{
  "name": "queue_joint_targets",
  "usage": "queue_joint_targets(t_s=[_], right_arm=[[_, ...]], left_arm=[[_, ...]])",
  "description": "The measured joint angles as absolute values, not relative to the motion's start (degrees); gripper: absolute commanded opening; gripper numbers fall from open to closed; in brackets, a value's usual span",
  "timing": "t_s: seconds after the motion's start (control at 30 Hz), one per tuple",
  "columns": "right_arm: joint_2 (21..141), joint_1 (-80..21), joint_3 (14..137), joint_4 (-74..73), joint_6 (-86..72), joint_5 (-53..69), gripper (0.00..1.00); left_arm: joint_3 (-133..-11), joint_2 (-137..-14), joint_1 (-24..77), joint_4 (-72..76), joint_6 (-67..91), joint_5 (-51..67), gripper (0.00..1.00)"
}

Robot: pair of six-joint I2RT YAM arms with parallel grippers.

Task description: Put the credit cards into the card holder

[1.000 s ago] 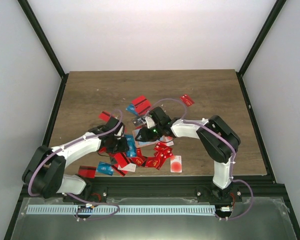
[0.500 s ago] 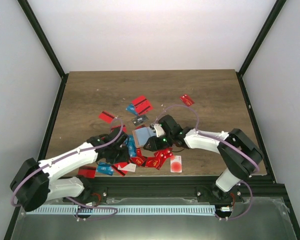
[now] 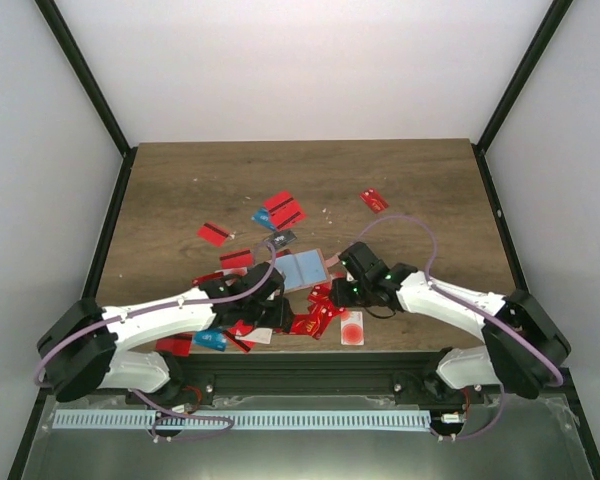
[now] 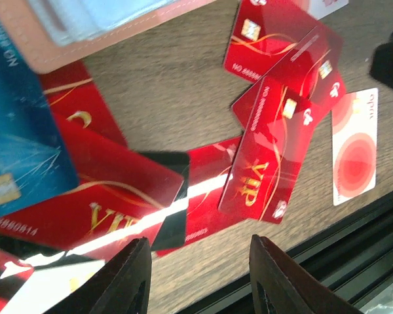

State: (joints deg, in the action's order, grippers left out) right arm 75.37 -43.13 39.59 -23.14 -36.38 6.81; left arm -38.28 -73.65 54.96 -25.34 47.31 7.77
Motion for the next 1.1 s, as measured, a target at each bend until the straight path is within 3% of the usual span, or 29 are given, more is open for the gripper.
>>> queue_joint_targets(t_s=[0.4, 1.1], right_arm=[[79.59, -42.15, 35.07, -20.32, -39.18, 6.66, 0.43], [69.71, -45.15, 30.5, -32.1, -44.49, 12.84, 0.47]], left_arm=[[-38.41, -75.66, 56.21, -19.59, 47.53, 8.21, 0.43], [-37.52, -76.6, 56.34, -15.57, 44.71, 9.5, 0.42]])
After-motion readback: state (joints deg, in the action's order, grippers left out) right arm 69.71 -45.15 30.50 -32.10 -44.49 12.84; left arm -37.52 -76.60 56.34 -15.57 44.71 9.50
